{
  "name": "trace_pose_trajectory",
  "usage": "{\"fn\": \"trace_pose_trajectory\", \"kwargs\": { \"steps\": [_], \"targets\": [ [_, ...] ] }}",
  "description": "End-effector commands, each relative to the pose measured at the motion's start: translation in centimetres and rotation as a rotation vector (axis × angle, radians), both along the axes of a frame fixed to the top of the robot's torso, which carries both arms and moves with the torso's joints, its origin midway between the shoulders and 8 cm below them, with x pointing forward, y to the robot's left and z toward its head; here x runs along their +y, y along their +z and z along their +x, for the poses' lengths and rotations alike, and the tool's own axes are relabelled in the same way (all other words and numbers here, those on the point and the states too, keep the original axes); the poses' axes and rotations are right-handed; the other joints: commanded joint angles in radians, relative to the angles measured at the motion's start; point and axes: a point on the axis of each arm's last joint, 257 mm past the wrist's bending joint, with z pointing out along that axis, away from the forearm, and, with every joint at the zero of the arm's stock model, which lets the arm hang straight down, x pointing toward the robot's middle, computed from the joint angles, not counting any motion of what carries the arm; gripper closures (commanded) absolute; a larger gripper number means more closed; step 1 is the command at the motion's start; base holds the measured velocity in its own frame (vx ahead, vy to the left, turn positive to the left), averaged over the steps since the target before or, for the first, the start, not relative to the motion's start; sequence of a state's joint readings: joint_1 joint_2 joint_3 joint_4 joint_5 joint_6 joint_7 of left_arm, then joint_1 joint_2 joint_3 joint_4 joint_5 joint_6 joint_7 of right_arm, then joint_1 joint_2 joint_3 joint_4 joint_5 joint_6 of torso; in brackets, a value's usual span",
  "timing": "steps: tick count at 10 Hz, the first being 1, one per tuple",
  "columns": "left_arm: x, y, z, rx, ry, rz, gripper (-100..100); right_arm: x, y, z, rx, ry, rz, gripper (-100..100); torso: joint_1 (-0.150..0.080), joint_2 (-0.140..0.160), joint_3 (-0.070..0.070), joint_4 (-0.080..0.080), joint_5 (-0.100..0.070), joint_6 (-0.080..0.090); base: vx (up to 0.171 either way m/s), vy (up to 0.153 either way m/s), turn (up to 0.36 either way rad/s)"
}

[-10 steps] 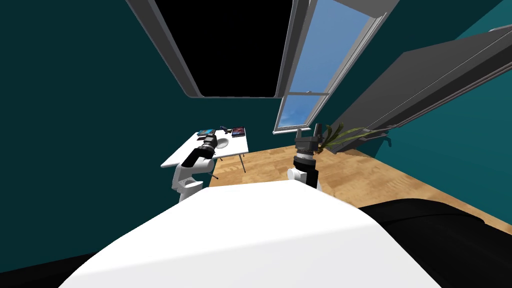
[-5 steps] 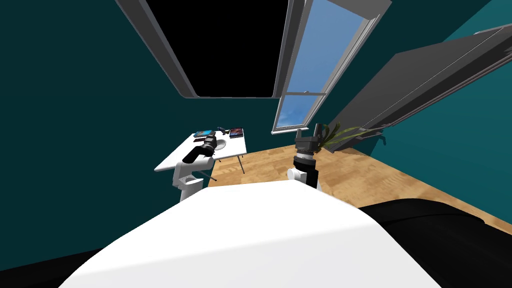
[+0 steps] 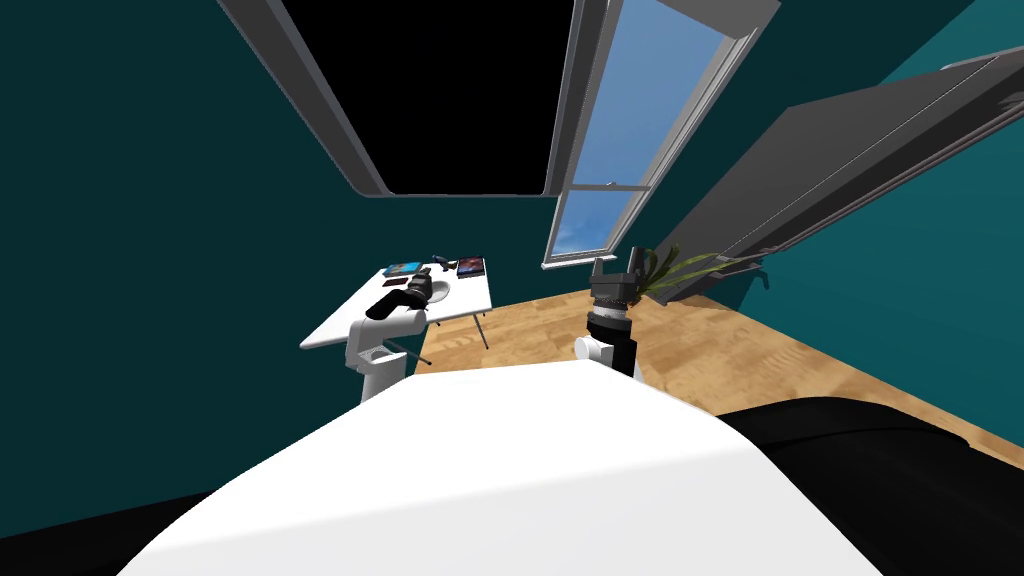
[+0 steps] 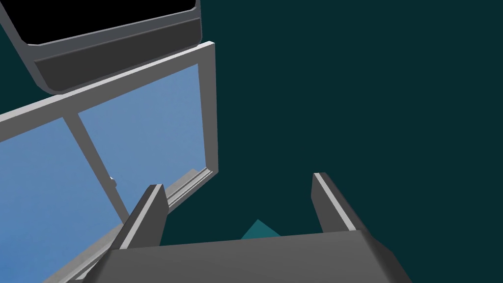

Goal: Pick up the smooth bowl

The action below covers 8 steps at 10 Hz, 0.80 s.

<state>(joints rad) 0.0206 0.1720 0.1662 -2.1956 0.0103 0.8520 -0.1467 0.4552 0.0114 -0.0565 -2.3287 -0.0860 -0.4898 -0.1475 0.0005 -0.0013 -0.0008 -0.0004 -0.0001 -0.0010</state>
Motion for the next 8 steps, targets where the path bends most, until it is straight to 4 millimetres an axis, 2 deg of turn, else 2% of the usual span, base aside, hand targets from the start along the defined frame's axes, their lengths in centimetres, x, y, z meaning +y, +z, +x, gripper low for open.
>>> {"fn": "trace_pose_trajectory", "kwargs": {
  "steps": [1,3,8],
  "targets": [
    [1.0,-1.1,0.0,0.047,0.027,-0.004,-100,0.0,0.0,0.0,0.000,0.000,0.000,0,0.000,0.000,0.000,0.000,0.000,0.000,0.049,-0.007,-0.021],
    [1.1,-1.8,-0.3,0.077,0.032,-0.009,-100,0.0,0.0,0.0,0.000,0.000,0.000,0,0.001,0.000,0.000,0.000,0.000,0.000,0.032,0.004,-0.003],
    [3.4,-4.8,-0.9,0.211,0.102,-0.029,-100,0.0,0.0,0.0,0.000,0.000,0.000,0,0.001,0.000,0.000,0.000,0.000,0.000,0.046,0.014,-0.005]
  ]
}}
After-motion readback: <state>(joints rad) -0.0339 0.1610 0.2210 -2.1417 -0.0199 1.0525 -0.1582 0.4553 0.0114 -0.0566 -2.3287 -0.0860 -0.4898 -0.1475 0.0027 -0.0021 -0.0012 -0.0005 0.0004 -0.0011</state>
